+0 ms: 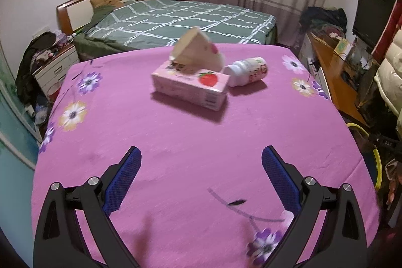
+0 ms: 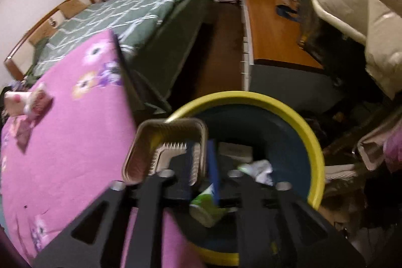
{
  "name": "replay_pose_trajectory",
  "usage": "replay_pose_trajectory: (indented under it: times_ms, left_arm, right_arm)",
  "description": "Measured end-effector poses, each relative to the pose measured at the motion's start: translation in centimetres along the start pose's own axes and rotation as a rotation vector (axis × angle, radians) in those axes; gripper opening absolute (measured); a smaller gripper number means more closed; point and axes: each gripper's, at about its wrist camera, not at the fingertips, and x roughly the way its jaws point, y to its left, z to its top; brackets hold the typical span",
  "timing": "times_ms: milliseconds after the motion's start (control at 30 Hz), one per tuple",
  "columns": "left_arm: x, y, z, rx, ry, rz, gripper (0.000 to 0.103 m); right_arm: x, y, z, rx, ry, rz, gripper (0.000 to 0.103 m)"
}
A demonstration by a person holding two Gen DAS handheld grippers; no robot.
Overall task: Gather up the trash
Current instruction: 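Carry the brown tray over the yellow bin and open the right gripper, then move the left gripper to the pink strawberry milk carton and close on it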
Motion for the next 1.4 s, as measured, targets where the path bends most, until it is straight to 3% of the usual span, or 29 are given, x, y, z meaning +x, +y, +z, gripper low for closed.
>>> replay_pose_trajectory:
  times_ms: [33, 267, 467, 800, 900, 1033, 1133, 1267, 1400]
  left_arm:
    - [0.5, -0.5, 0.3, 0.005, 0.004, 0.002, 0.095]
    - [5.0, -1.3, 2.7, -0.031, 0.041, 0.033, 0.095]
    - [8.6, -1.2, 4.8, -0.073, 0.051, 0.109, 0.095]
    - [12.7, 0.6, 6.4, -0.144, 0.081, 0.203, 0.095]
    - [12.3, 2.2, 6.1, -0.168, 0.098, 0.204, 0.095]
    - [10.3, 5.9, 4.8, -0.18, 0.092, 0.272, 0.095]
    - [8.3, 9.9, 3.6, -0.247, 0.087, 0.311, 0.095]
    - [5.2, 12.2, 3.6, -0.312, 0.031, 0.261, 0.095]
    - [4.8, 10.8, 5.8, -0.27, 0.003, 0.171, 0.097]
  right_arm:
    - [0.0, 0.0, -0.1, -0.001, -0.012, -0.008, 0.034]
    - [-0.8, 2.8, -1.1, -0.045, -0.064, 0.083, 0.043]
    - [0.2, 5.7, -2.0, -0.111, -0.049, 0.113, 0.045]
    - [0.7, 5.8, -1.7, -0.09, -0.019, 0.125, 0.049]
    - [0.9, 5.5, -1.7, -0.074, -0.012, 0.135, 0.052]
    - [1.0, 5.6, -1.6, -0.078, -0.012, 0.132, 0.052]
    - [1.1, 5.6, -1.5, -0.076, -0.01, 0.14, 0.052]
    - [1.2, 5.8, -1.4, -0.074, -0.009, 0.141, 0.053]
    - [1.2, 6.1, -1.4, -0.087, -0.012, 0.129, 0.054]
